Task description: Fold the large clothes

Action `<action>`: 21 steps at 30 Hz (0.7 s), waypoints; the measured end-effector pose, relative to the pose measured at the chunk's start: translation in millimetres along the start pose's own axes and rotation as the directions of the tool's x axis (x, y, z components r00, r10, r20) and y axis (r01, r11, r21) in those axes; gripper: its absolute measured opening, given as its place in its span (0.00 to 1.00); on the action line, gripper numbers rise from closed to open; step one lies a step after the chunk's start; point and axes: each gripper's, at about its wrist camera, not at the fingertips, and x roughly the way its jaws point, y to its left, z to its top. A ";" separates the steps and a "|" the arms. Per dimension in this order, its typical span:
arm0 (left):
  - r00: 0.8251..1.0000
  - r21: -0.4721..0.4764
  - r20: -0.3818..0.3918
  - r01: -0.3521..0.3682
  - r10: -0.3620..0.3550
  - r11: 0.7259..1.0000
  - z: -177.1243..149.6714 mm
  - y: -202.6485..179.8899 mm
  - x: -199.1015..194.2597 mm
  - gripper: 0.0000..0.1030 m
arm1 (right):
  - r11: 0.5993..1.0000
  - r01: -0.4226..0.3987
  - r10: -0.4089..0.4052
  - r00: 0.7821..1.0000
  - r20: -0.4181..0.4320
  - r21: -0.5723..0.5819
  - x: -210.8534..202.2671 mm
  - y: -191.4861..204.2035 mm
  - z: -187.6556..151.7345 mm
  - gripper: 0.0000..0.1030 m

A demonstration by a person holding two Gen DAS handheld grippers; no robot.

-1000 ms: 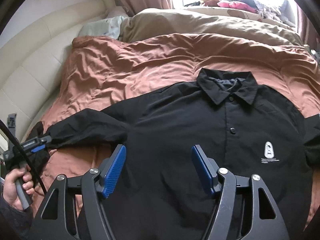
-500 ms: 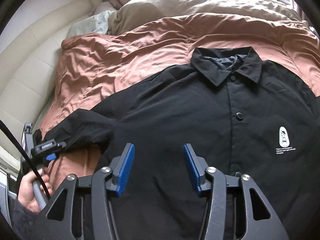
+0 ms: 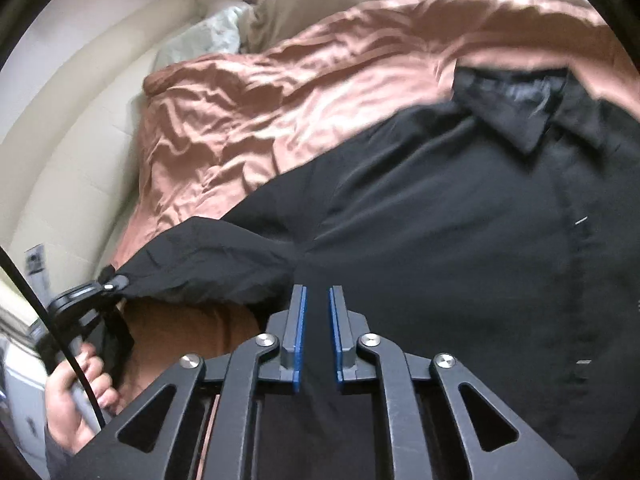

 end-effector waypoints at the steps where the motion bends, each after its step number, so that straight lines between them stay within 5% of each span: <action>1: 1.000 0.015 0.020 0.020 -0.020 1.000 5.6 -3.6 -8.4 0.03 | 1.000 -0.009 0.009 1.000 -0.013 0.020 8.8 -2.6 2.7 0.05; 8: 0.986 0.118 0.096 0.127 -0.139 0.985 22.9 -33.2 -45.4 0.02 | 0.992 -0.064 0.071 0.995 -0.064 0.108 56.7 -12.0 13.4 0.00; 13: 0.964 0.221 0.112 0.213 -0.241 0.952 16.5 -64.3 -64.0 0.02 | 0.995 -0.020 0.032 0.991 -0.128 0.095 84.5 -8.2 20.2 0.00; 21: 0.898 0.370 0.127 0.351 -0.421 0.860 6.1 -113.9 -101.7 0.02 | 0.999 -0.006 0.008 0.999 -0.038 0.040 3.9 -18.4 12.1 0.01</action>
